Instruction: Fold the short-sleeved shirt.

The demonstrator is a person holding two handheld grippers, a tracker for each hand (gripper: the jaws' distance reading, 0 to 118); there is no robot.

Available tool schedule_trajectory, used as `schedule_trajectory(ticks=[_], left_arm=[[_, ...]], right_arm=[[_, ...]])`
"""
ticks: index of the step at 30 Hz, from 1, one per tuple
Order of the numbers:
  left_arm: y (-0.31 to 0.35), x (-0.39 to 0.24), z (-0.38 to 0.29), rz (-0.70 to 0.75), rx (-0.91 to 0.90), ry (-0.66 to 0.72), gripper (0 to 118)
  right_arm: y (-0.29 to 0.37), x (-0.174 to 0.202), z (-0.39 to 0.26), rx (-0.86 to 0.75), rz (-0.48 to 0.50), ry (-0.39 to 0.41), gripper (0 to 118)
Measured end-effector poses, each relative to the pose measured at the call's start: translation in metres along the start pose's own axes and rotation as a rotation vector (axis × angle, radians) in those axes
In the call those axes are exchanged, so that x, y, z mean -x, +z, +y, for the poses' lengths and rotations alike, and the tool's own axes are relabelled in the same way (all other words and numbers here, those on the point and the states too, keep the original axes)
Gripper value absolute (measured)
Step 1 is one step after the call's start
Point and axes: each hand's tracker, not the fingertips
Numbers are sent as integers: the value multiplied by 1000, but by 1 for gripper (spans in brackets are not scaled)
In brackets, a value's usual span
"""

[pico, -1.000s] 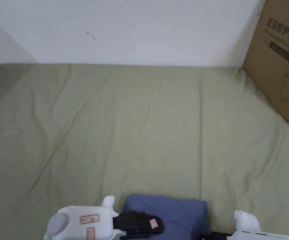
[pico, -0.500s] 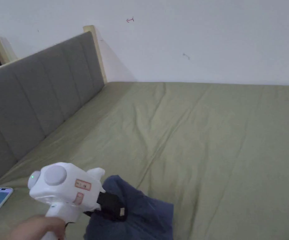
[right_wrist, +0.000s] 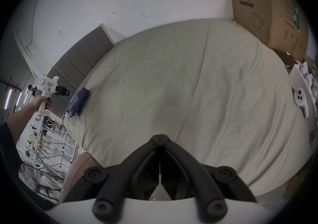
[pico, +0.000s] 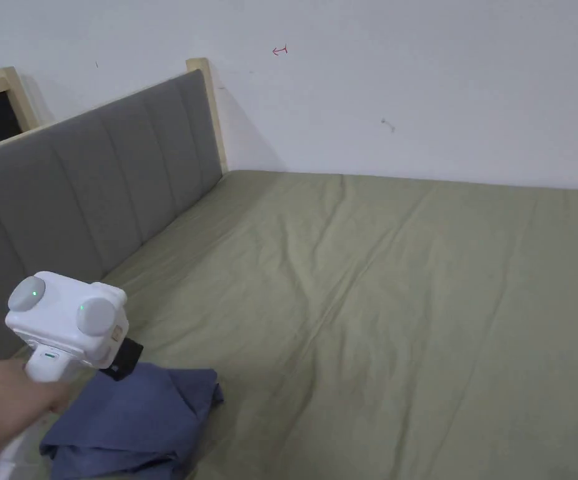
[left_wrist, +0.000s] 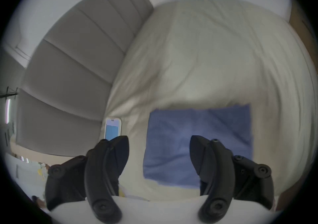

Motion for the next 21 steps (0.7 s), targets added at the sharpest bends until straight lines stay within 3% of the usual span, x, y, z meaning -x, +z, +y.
schedule_trajectory(ticks=[1,4,7,8,10,11,12,14,17,21], left_arm=[[26,-16,-9,-20,-120,2,91],[77,-66,-35,-266,-336,122,92],[120,-123,-67,-530,-416,225,78],[135,-142,-77,-616,-442,254,78],[155,-175,-87,-726,-437,259,29],[165,-191,-91,-729,-430,266,5],[174,-200,-95,-733,-441,279,2],[190,-217,-98,-816,-515,301,0],[232,-233,-103,-664,-728,274,0],[285,-236,-114,-577,-995,247,0]], right_arm=[[3,4,1,-24,-4,15,0],[13,3,10,-98,-1,54,0],[26,11,17,-163,-23,92,0],[30,13,19,-180,-30,103,0],[41,16,24,-209,-33,110,0],[46,17,26,-226,-27,112,0],[51,18,28,-242,-26,114,0],[62,16,32,-303,-43,120,0],[84,21,33,-448,-90,143,0],[118,28,29,-705,-192,162,0]])
